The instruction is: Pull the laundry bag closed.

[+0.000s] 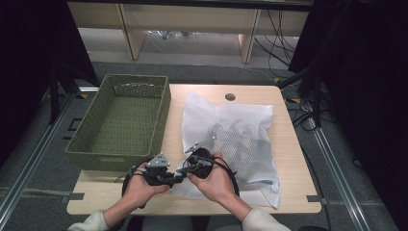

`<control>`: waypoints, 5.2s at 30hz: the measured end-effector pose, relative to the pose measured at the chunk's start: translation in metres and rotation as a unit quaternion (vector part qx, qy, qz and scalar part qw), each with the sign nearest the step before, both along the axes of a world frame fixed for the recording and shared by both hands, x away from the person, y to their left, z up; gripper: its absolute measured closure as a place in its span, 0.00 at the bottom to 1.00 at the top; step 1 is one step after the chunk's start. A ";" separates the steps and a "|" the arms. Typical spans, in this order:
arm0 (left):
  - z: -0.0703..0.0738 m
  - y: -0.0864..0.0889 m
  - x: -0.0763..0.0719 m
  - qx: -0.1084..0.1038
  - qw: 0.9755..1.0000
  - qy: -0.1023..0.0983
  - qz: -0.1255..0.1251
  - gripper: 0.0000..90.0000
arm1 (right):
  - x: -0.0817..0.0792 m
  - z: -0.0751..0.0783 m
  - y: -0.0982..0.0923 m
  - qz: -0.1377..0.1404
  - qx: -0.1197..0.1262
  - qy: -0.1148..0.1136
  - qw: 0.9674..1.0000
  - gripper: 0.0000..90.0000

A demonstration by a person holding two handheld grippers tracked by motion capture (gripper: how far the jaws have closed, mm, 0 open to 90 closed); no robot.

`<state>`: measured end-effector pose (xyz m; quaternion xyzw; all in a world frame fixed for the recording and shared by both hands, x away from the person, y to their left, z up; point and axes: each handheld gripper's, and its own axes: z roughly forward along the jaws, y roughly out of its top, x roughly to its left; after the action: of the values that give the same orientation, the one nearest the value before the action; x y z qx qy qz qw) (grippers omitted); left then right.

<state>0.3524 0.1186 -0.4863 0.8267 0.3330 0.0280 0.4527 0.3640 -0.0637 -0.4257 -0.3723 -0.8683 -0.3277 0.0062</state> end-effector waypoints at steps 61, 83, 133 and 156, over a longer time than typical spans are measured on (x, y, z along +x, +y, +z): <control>0.008 0.001 -0.002 0.014 0.999 -0.028 0.025 0.97 | 0.005 -0.010 -0.014 -0.034 -0.022 0.019 0.999 0.97; 0.014 0.005 -0.003 -0.009 0.999 -0.028 0.029 0.97 | 0.005 -0.009 -0.026 -0.044 -0.029 0.009 0.999 0.97; 0.015 0.008 -0.002 -0.011 0.998 -0.044 0.047 0.97 | 0.003 -0.014 -0.053 -0.076 -0.045 0.026 0.996 0.97; 0.015 0.012 -0.001 0.018 0.998 -0.039 0.035 0.97 | -0.002 -0.012 -0.069 -0.091 -0.051 0.028 0.994 0.97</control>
<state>0.3517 0.1308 -0.4717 0.8210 0.3432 0.0823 0.4488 0.3619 -0.1328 -0.4375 -0.4589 -0.8457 -0.2716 -0.0188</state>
